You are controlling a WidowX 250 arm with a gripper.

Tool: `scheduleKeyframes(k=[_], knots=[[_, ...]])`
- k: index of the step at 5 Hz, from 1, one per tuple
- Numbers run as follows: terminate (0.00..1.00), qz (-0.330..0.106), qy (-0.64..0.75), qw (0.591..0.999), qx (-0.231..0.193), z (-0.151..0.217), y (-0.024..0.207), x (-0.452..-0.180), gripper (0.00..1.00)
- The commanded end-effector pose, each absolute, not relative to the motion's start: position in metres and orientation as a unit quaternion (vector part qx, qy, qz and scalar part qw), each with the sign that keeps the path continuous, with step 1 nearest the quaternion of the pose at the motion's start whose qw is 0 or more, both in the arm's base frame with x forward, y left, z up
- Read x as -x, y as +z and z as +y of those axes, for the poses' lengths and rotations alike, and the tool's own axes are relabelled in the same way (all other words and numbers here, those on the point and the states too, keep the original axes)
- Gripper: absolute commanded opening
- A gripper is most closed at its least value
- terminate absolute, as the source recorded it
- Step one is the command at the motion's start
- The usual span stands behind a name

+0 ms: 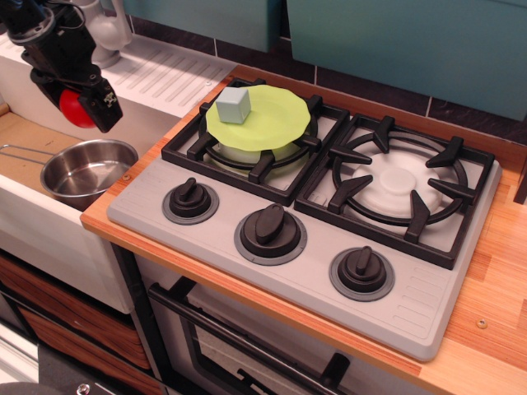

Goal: Put cube on plate and smalltomato in pot or pan in sink

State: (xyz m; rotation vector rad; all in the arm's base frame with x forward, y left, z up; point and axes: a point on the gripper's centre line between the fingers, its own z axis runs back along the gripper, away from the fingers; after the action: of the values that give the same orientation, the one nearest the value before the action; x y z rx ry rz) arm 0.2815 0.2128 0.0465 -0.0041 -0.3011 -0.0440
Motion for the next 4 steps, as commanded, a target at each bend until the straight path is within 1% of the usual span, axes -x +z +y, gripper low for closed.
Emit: scheduleKeyframes(k=[1,2,3,4], knots=[[0.00,-0.166,-0.025,0.986,0.004,0.216,0.041,-0.281,0.00],[0.00,-0.173,-0.030,0.984,0.019,0.219,0.030,-0.283,0.00],[0.00,-0.177,-0.032,0.983,0.023,0.220,0.023,-0.288,0.00],[0.00,-0.177,-0.036,0.983,0.020,0.224,0.024,-0.291,0.00]])
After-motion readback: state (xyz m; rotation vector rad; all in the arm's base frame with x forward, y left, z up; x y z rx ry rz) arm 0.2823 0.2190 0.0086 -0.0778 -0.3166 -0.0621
